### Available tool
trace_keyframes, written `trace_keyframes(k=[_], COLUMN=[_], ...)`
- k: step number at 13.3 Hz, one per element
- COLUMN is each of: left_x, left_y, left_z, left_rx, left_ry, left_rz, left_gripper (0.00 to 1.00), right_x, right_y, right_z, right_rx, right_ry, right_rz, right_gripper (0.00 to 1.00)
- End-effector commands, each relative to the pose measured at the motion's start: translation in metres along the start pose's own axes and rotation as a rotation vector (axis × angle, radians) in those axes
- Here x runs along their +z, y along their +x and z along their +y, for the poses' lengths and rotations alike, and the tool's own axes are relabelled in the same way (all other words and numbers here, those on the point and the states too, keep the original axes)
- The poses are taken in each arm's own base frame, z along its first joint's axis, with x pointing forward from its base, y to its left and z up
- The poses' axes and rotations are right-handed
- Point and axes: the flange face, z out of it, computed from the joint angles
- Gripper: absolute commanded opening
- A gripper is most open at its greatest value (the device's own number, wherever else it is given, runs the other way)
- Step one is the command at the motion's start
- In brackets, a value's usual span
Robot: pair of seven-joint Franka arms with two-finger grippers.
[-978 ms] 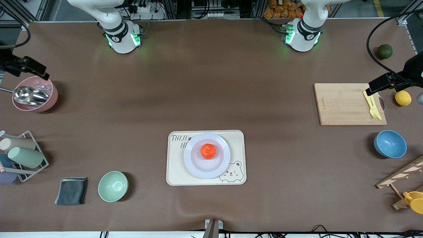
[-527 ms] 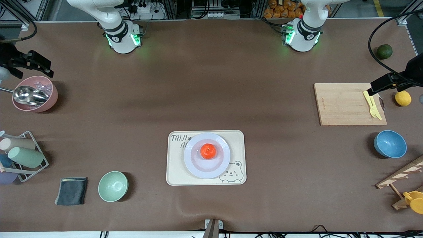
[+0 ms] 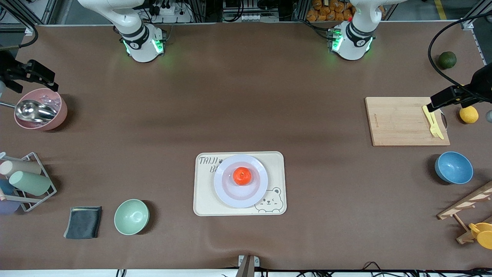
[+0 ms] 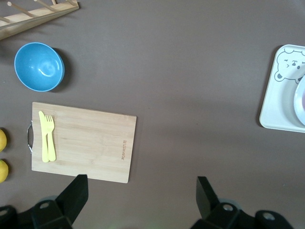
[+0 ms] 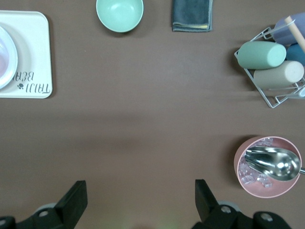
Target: Place orange and plate with both arms
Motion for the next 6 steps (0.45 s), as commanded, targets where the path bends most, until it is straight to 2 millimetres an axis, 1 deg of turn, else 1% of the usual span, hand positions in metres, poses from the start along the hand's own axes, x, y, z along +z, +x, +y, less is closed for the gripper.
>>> trace_keyframes(k=[1,2,3,6], left_x=[-0.004,-0.004,-0.006,-0.006], left_y=[-0.002,-0.002,-0.003,-0.007], left_z=[-0.001,-0.003,-0.003,-0.001], left_rx=[0.026,0.026,0.025,0.035], left_ry=[0.027,0.027,0.028,0.077], left_rz=[0.007,0.007,0.009,0.000], left_gripper=[1.00,1.00,1.00,1.00], right_x=[-0.003,-0.001,-0.001,-0.002], right_y=[-0.004,-0.005,-0.007,-0.006], right_z=[0.001,-0.001,-0.005,-0.013], right_rx=[0.089,0.141,0.151,0.133], right_ry=[0.022,0.022,0.021,0.054], right_rz=[-0.016,-0.032,-0.040,-0.040], right_gripper=[1.00,1.00,1.00,1.00])
